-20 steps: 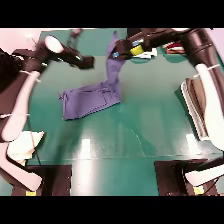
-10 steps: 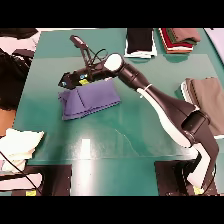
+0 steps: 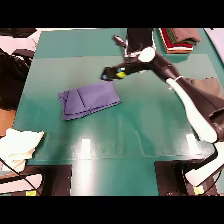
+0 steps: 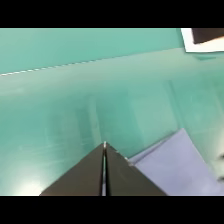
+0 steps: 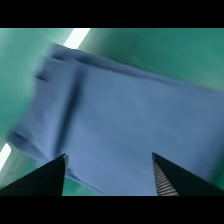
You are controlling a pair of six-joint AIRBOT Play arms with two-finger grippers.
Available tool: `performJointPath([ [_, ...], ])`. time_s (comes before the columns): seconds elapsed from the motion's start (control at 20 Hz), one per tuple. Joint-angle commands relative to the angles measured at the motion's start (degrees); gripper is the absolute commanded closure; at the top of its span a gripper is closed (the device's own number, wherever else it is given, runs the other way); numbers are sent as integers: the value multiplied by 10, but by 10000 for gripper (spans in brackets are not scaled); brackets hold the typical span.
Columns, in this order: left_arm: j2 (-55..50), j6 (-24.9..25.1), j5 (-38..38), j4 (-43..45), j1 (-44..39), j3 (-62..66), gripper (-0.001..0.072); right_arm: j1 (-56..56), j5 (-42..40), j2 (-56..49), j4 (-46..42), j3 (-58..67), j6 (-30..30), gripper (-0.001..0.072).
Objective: Fold the shirts.
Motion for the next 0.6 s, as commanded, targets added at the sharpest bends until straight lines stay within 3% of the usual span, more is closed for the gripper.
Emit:
performJointPath([
  [0.0,0,4,3,0,-26,-3,684,-94,50,8,-13,-73,21,98],
  [0.2,-7,6,3,-4,-38,-3,684,-110,72,-50,27,-60,21,101],
  [0.55,-10,6,-10,-7,-38,-3,684,-38,101,-207,95,88,41,102],
])
